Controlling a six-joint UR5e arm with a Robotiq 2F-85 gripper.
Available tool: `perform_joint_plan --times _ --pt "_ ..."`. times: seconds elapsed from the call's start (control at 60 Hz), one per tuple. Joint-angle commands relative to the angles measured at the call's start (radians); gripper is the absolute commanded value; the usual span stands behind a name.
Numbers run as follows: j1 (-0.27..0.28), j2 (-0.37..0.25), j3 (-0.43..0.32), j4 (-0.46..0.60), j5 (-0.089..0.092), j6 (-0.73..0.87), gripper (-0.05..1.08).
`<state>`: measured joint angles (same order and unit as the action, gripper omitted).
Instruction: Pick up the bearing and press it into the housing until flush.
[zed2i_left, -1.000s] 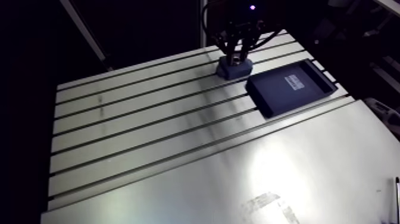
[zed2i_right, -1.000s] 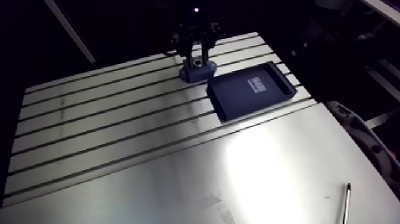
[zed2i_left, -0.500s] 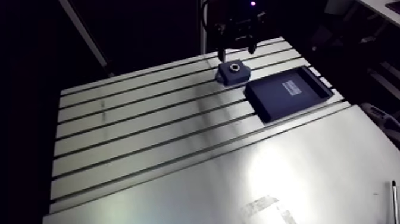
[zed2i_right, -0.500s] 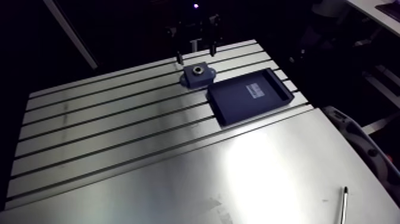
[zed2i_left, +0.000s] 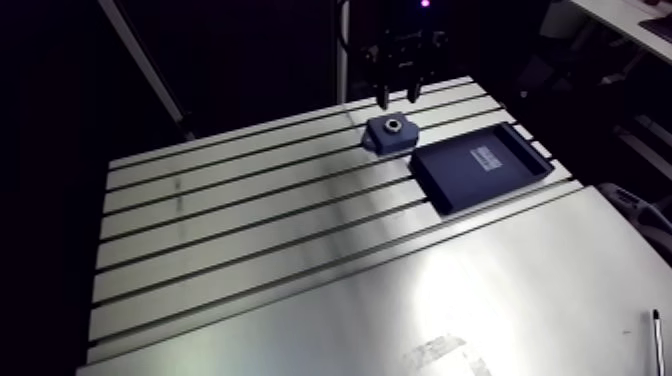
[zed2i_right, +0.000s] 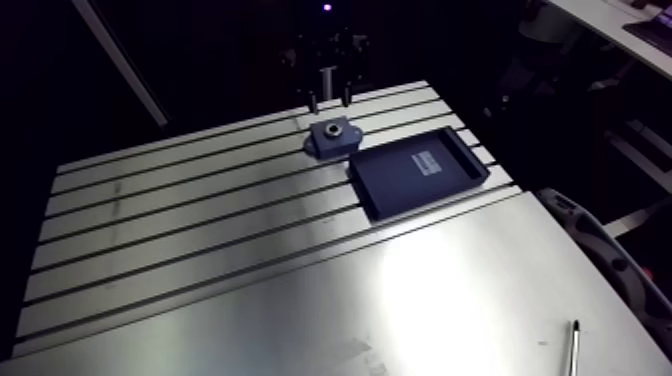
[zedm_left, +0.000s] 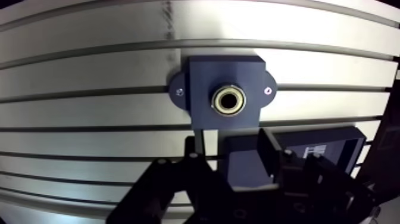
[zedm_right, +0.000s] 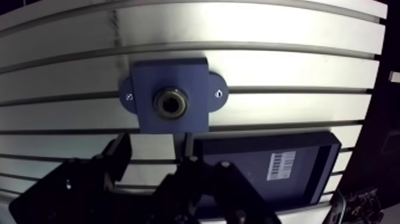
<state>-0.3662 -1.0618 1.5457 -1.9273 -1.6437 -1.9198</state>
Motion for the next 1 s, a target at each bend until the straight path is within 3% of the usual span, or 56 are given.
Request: perform_joint_plan --times 0.017,0.667,1.0 --pt "-0.002 0.001 0.0 0.006 -0.004 0.0 1.07" --pt "-0.002 0.015 -0.005 0.007 0.005 -0.009 1.08" --pt "-0.008 0.041 0.007 -0.006 -0.002 -0.009 1.08"
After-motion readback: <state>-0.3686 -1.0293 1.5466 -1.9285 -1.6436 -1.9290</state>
